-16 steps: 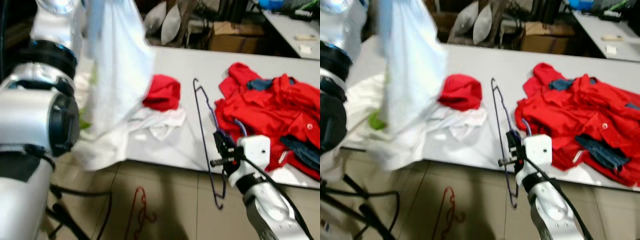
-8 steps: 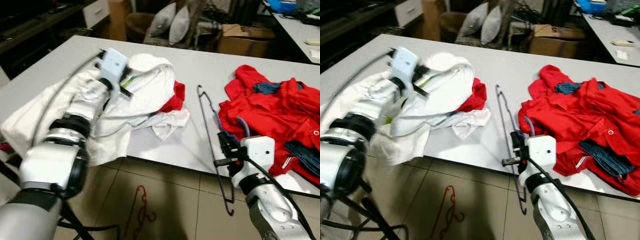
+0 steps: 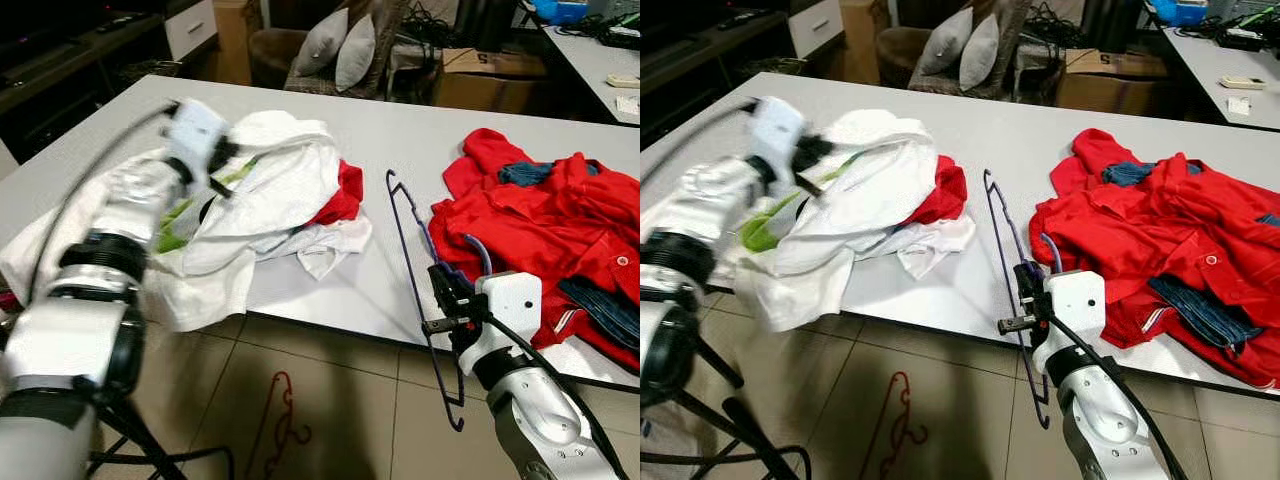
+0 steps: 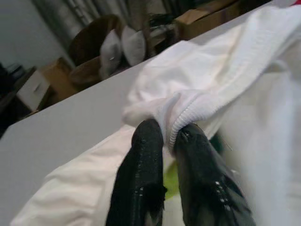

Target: Hang hanger

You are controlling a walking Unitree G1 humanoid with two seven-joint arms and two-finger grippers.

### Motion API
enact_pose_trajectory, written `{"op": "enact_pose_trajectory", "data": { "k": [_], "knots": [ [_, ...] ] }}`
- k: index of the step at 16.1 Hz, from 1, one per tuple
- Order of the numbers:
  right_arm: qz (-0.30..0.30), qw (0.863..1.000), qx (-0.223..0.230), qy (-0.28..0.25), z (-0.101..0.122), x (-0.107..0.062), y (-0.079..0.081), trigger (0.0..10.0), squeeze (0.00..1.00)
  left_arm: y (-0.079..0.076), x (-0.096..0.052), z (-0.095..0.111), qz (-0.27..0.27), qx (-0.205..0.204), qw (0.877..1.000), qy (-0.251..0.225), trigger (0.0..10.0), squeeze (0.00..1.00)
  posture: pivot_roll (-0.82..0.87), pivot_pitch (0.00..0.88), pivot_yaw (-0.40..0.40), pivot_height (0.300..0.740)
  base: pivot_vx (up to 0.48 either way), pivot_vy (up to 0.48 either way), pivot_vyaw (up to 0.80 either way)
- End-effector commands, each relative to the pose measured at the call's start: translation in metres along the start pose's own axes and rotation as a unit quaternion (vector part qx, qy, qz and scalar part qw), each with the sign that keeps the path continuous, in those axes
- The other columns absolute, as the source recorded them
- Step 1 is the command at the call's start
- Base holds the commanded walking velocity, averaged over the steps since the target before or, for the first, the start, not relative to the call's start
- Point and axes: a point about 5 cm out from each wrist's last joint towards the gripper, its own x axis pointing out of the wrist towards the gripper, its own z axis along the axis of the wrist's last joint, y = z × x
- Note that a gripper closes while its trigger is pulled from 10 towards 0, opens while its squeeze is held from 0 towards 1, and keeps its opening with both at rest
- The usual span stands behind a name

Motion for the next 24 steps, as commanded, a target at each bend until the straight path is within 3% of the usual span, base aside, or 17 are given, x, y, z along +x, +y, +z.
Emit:
{"op": "enact_pose_trajectory", "data": {
  "k": [1, 4, 8, 11, 12, 13, 14, 17, 19, 24],
  "knots": [
    [0.0, 1.0, 0.0, 0.002, -0.001, 0.001, 0.0, 10.0, 0.0, 0.006, -0.003, 0.003, -0.001, -0.005, 1.0, -0.007, 10.0, 1.0, -0.02, 0.032, 0.038, 0.74, 0.0, 0.0, 0.0],
    [-0.003, 1.0, 0.0, 0.003, -0.002, 0.0, -0.001, 10.0, 0.0, 0.012, -0.012, -0.002, -0.026, -0.01, 1.0, -0.006, 10.0, 1.0, -0.02, 0.023, 0.04, 0.74, 0.0, 0.0, 0.0],
    [-0.003, 1.0, -0.001, 0.001, -0.002, 0.0, -0.002, 10.0, 0.0, 0.028, -0.035, -0.023, -0.037, -0.011, 0.999, 0.008, 10.0, 1.0, -0.02, 0.007, 0.041, 0.74, 0.0, 0.0, 0.0],
    [-0.007, 1.0, -0.002, -0.002, -0.002, 0.0, -0.003, 10.0, 0.0, 0.027, -0.047, -0.027, -0.079, -0.031, 0.996, -0.008, 10.0, 1.0, -0.02, 0.002, 0.048, 0.74, 0.0, 0.0, 0.0],
    [-0.008, 1.0, 0.001, -0.004, -0.001, 0.0, -0.004, 10.0, 0.0, 0.028, -0.052, -0.026, -0.08, -0.062, 0.994, -0.031, 10.0, 0.51, -0.02, 0.005, 0.053, 0.74, 0.0, 0.0, 0.0],
    [-0.008, 1.0, 0.001, -0.005, 0.0, -0.001, -0.004, 10.0, 0.0, 0.029, -0.054, -0.025, -0.077, -0.073, 0.994, -0.038, 10.0, 0.51, -0.02, 0.005, 0.053, 0.74, 0.0, 0.0, 0.0],
    [-0.011, 1.0, -0.003, -0.01, 0.002, -0.003, -0.004, 10.0, 0.0, 0.018, -0.058, -0.02, -0.059, -0.092, 0.992, -0.07, 10.0, 0.0, -0.02, 0.009, 0.045, 0.74, 0.0, 0.0, 0.0],
    [-0.022, 0.999, -0.009, -0.026, 0.005, -0.008, -0.003, 10.0, 0.0, -0.034, -0.079, -0.019, -0.018, -0.102, 0.985, -0.141, 10.0, 0.0, -0.01, 0.02, 0.031, 0.74, 0.0, 0.0, 0.0],
    [-0.042, 0.998, -0.008, -0.043, 0.01, -0.011, -0.005, 10.0, 0.0, -0.061, -0.093, -0.02, 0.024, -0.15, 0.979, -0.138, 10.0, 0.0, -0.01, 0.031, 0.013, 0.74, 0.0, 0.0, 0.0],
    [-0.043, 0.998, -0.01, -0.054, 0.015, -0.011, -0.004, 10.0, 0.0, -0.118, -0.107, -0.014, 0.029, -0.159, 0.98, -0.113, 10.0, 0.0, -0.01, 0.062, -0.021, 0.74, 0.0, -0.088, 0.0]
  ]
}}
